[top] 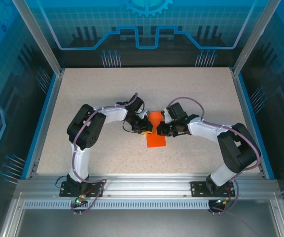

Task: Fold a paper plane with a square sheet of paper (fold left side to right side)
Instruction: Hold the square sheet of paper at the center of the table, then first fold the square sheet of paper in half at the center of the table.

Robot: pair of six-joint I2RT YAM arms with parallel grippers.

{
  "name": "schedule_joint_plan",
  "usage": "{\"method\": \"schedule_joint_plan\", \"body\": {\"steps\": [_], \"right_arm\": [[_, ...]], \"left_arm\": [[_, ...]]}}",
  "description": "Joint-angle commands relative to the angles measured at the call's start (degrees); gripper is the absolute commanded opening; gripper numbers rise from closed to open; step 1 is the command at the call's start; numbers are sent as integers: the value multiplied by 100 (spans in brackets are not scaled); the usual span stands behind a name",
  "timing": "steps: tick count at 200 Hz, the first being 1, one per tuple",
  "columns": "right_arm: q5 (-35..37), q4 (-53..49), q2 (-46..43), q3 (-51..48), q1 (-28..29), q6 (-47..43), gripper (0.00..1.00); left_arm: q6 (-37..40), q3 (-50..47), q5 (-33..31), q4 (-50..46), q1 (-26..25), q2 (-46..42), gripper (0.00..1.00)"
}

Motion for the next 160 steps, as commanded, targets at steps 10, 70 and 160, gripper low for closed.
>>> {"method": "schedule_joint_plan", "body": {"steps": [10, 70, 160], "right_arm": [[-122, -64, 268, -166, 127, 191, 7], [92, -490, 679, -229, 190, 299, 7], [282, -740, 840, -242, 190, 264, 6]], "left_arm": [[-60, -158, -216, -115, -24, 121, 22], [-56, 45, -100, -140, -28, -78, 24], [251, 448, 33, 190, 76, 130, 20]]}}
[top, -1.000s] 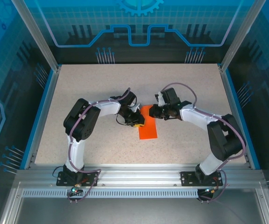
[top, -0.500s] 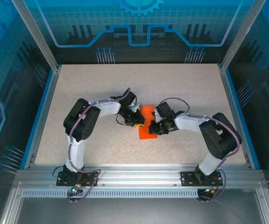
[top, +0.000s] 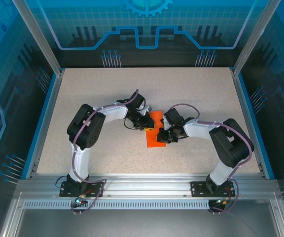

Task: Fold a paper plane with a square sheet of paper (fold left side to right side)
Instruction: First fold the square sheet of paper in half at the center of the table.

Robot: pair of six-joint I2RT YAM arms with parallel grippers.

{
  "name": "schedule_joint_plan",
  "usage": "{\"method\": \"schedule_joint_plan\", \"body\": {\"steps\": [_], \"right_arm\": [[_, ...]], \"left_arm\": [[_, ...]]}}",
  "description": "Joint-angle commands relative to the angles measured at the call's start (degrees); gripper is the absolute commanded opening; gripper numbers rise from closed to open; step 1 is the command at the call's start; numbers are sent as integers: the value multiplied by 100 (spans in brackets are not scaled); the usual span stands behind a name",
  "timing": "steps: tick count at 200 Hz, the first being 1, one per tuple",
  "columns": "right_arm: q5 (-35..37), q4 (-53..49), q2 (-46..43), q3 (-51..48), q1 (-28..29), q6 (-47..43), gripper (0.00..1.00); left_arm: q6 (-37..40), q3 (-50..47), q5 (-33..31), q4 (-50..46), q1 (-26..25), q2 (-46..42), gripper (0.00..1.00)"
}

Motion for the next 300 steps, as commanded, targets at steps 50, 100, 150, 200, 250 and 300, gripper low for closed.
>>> {"method": "schedule_joint_plan", "body": {"steps": [50, 100, 150, 200, 250, 300], "right_arm": [[349, -724, 348, -119, 84, -9, 6], [414, -812, 381, -108, 85, -41, 6], [484, -920, 402, -99, 85, -97, 6], [502, -914, 402, -135, 82, -115, 6], [503, -914, 402, -149, 83, -142, 6], [519, -948, 378, -166, 83, -157, 5]], "left_arm": [[201, 97, 6, 182, 99, 278, 20], [154, -15, -14, 324, 206, 381, 19], [99, -30, -50, 413, 333, 452, 19], [79, -87, -50, 713, 469, 435, 19], [71, -110, -18, 1014, 617, 435, 19], [78, 129, -84, 1010, 684, 588, 19]]}}
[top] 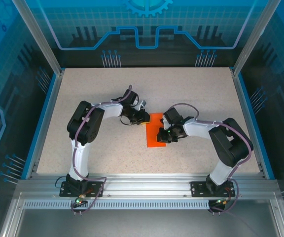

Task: Fold a paper plane with a square sheet of paper (fold left side to right side)
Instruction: First fold the square sheet of paper in half at the center of the table.

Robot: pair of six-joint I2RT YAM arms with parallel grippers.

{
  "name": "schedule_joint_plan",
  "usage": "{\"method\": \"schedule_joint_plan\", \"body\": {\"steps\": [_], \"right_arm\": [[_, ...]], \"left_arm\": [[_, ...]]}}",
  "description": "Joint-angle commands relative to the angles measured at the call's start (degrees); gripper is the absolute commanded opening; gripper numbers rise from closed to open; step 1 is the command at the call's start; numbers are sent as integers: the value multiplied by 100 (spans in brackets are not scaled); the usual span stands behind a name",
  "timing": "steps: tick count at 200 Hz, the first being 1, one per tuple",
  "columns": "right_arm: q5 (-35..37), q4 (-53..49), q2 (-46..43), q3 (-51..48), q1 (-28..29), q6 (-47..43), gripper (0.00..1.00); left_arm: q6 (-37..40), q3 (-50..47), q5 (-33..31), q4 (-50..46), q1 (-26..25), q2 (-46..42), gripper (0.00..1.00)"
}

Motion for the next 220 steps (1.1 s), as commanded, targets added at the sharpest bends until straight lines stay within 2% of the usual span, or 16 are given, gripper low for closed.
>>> {"method": "schedule_joint_plan", "body": {"steps": [1, 154, 220], "right_arm": [[489, -775, 320, -267, 80, -88, 5], [480, -776, 288, -328, 86, -81, 5], [406, -653, 270, -335, 86, 6, 6]], "left_arm": [[52, 172, -218, 122, 111, 230, 19], [78, 1053, -462, -142, 278, 669, 21], [104, 1153, -465, -202, 356, 735, 23]]}}
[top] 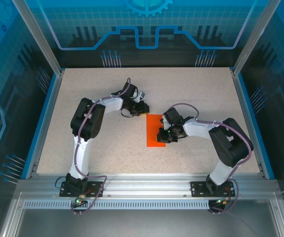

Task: Fold a paper plane with a square sheet of paper (fold left side to right side)
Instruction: First fold the square sheet of paper in half at the center of the table.

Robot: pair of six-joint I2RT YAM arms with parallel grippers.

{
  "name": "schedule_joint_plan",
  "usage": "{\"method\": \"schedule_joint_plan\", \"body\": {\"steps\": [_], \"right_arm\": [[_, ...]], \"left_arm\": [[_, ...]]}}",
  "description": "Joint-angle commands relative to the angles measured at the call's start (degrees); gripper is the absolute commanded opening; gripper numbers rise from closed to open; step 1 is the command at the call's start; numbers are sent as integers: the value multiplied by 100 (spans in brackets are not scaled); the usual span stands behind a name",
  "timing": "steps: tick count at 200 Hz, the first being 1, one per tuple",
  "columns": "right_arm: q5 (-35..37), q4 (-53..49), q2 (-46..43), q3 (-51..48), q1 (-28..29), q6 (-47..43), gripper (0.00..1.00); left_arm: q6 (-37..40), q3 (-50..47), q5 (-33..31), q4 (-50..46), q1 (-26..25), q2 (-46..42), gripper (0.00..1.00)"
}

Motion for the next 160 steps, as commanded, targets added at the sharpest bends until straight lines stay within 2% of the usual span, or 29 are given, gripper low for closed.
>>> {"method": "schedule_joint_plan", "body": {"steps": [1, 55, 95, 122, 142, 160], "right_arm": [[393, -655, 270, -324, 84, 11, 6], [51, 126, 186, -360, 86, 457, 7], [13, 417, 560, 73, 82, 539, 7], [38, 413, 372, 213, 92, 479, 8], [142, 356, 15, 213, 83, 335, 12], [174, 437, -338, 193, 19, 247, 22]], "left_arm": [[103, 146, -113, -141, 86, 162, 23], [174, -27, -105, -181, 236, -605, 29], [240, -524, -167, -266, 383, -1568, 33], [48, -1018, 78, -191, 347, -1965, 33], [-35, -1274, 255, -198, 213, -2014, 33], [-79, -1340, 353, -211, -11, -1904, 33]]}}
